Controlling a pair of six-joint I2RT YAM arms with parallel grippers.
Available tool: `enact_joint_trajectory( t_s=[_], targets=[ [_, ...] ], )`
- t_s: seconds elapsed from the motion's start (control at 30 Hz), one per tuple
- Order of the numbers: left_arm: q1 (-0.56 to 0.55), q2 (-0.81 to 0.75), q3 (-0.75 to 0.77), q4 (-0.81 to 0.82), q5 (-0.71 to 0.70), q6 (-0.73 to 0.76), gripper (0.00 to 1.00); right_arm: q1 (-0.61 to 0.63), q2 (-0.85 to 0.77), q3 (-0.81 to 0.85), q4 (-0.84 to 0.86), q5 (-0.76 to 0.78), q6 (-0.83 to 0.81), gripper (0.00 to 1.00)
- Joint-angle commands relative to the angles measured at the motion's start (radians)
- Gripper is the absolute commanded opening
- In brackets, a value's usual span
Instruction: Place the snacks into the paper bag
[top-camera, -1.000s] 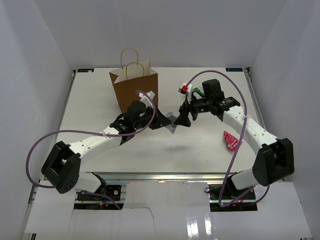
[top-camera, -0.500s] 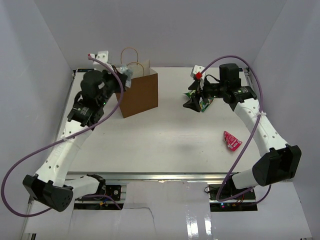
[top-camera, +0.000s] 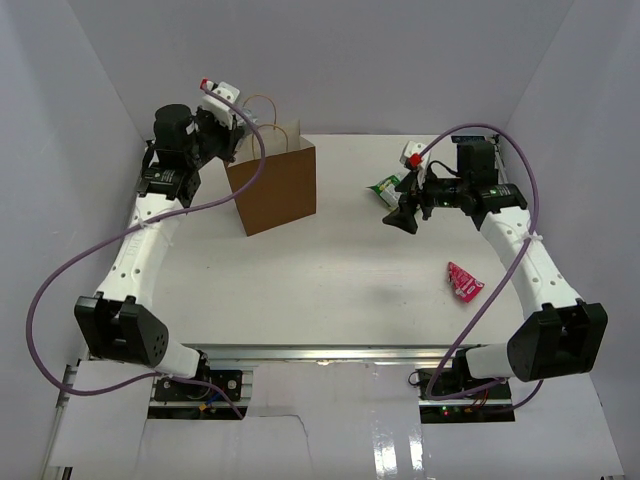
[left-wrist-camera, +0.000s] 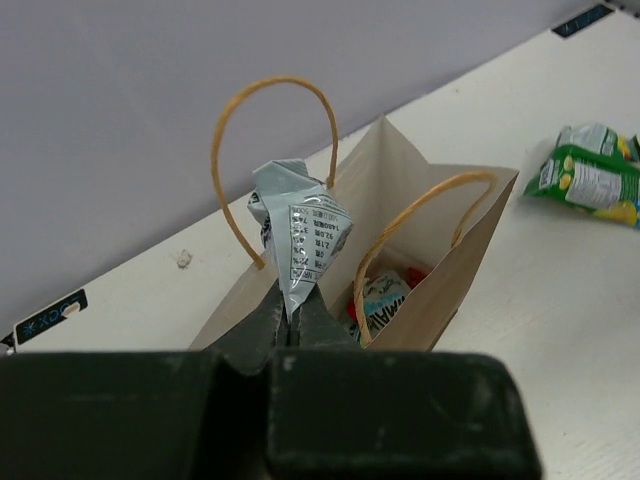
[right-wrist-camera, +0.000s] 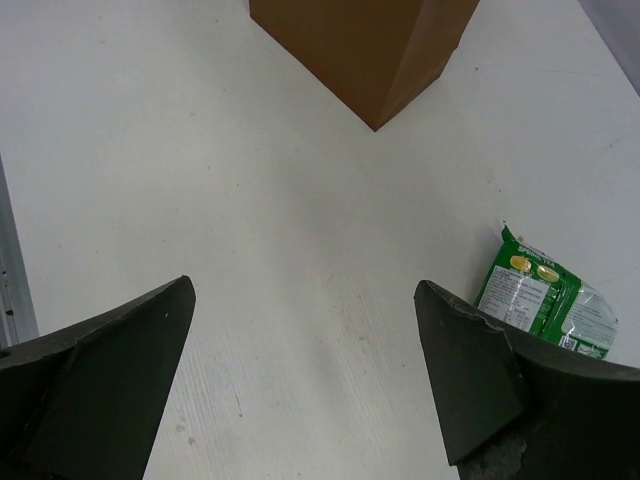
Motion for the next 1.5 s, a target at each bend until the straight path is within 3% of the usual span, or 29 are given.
enact_joint_trajectory(
  t_s=[0.0,0.23,0.3,0.33,0.37,0.47,0.63,0.77,0.87,0.97,1.03,1.23,1.47],
  targets=[
    [0.020,0.019,0.030,0.021,0.179,0.106,0.00,-0.021,-0.029,-0.016,-0.030,-0.031,-0.044,0.96],
    [0.022,0.030,-0.033,0.092,0.208,0.112,0.14,-0.041,-0.030,-0.042,-0.051,-0.033,-0.073,0.96],
    [0.022,0.039,-0.042,0.095,0.205,0.105,0.26,-0.041,-0.026,-0.045,-0.062,-0.031,-0.081,0.97],
    [0.022,0.039,-0.044,0.097,0.205,0.100,0.44,-0.043,-0.023,-0.043,-0.067,-0.030,-0.084,0.96],
    [0.023,0.038,-0.048,0.100,0.201,0.086,0.54,-0.043,-0.019,-0.043,-0.077,-0.025,-0.088,0.96],
    [0.022,0.016,-0.068,0.135,0.152,0.065,0.75,-0.044,-0.015,-0.042,-0.091,-0.017,-0.101,0.97],
    [0.022,-0.065,-0.088,0.219,0.030,-0.009,0.95,-0.046,-0.001,-0.045,-0.108,0.030,-0.075,0.96],
    [0.022,-0.154,-0.097,0.244,-0.046,-0.078,0.98,-0.046,0.022,-0.049,-0.096,0.125,-0.009,0.96],
    [0.023,-0.255,-0.155,0.241,-0.073,-0.164,0.98,-0.046,0.050,-0.066,-0.038,0.280,0.117,0.96],
    [0.022,-0.391,-0.267,0.204,-0.102,-0.306,0.98,-0.049,0.085,-0.088,0.063,0.557,0.278,0.95],
    [0.022,-0.465,-0.342,0.180,-0.112,-0.380,0.98,-0.055,0.115,-0.088,0.122,0.621,0.330,0.95],
    [0.023,-0.729,-0.669,0.084,-0.062,-0.656,0.98,-0.066,0.214,-0.042,0.214,0.577,0.303,0.95],
    [0.022,-0.968,-0.976,0.133,0.013,-0.970,0.98,-0.098,0.488,0.222,0.228,0.515,0.292,0.95]
  ],
)
